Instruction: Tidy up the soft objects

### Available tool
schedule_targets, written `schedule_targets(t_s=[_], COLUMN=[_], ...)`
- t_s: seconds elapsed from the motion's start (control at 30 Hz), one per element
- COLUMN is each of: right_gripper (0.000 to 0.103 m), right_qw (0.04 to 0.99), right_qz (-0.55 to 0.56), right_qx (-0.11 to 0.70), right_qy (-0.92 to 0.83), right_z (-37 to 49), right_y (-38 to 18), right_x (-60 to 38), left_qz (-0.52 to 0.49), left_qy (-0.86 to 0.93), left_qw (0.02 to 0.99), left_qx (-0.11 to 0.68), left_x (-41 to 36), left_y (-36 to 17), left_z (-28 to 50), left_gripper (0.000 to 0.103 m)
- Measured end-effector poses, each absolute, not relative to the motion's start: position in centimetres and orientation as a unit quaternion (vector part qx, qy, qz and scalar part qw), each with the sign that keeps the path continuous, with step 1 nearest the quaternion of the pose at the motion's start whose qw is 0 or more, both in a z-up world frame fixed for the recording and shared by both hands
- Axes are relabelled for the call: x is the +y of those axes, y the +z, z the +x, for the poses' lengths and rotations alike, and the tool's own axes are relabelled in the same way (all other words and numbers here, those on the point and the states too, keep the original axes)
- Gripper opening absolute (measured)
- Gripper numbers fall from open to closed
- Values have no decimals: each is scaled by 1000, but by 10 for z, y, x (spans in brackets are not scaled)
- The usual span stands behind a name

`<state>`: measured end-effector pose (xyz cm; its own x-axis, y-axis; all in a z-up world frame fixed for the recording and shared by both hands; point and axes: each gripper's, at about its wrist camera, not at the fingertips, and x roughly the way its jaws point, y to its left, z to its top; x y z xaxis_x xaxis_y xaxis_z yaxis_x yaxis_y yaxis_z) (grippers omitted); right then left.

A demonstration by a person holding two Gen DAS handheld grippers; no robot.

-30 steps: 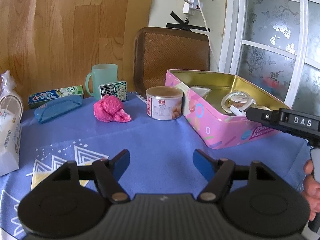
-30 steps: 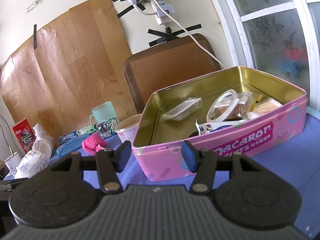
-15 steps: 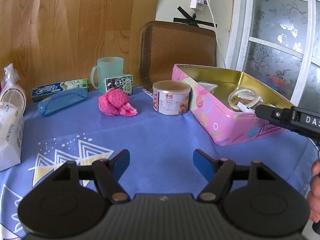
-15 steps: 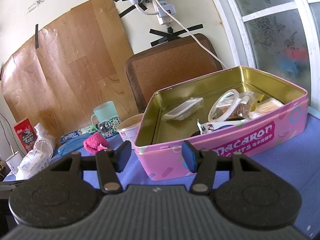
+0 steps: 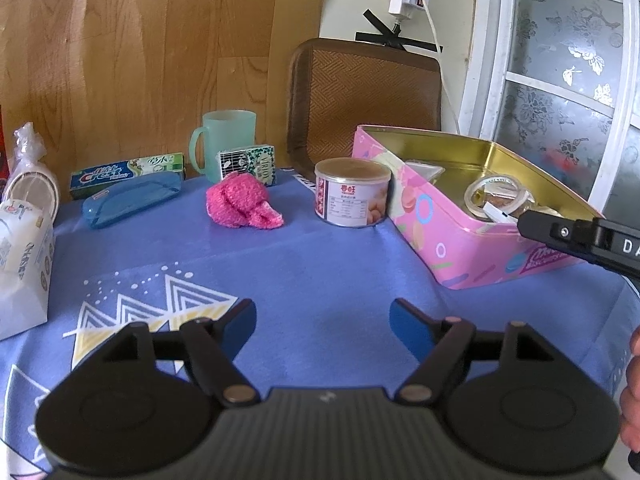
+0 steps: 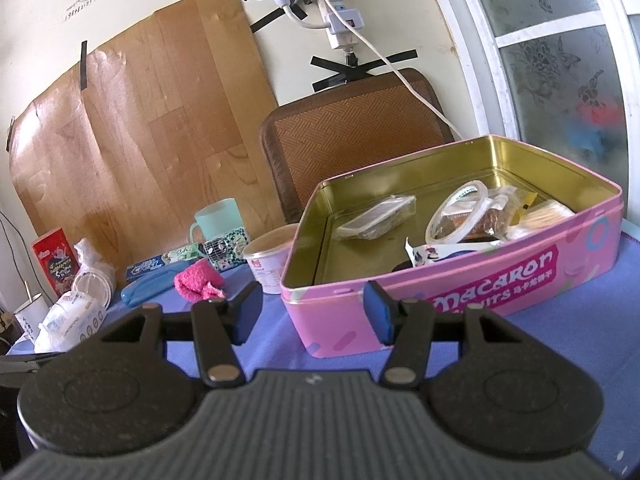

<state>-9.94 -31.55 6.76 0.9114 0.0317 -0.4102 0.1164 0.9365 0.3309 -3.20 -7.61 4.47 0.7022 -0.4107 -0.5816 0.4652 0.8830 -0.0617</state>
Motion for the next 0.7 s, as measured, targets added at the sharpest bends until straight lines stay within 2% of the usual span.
schedule_targets(t_s=[0.7], right_gripper=[58], right_qw=[961], right_qz=[179], right_qx=[207], right_qy=[-24], right_z=[-101], right_y=[68], right_x=[-316], left_qz=[48], left_qy=[-241], left_qw=[921], left_qx=[301], left_x=[-77], left_y=[45], left_z=[-33], left_gripper=[76])
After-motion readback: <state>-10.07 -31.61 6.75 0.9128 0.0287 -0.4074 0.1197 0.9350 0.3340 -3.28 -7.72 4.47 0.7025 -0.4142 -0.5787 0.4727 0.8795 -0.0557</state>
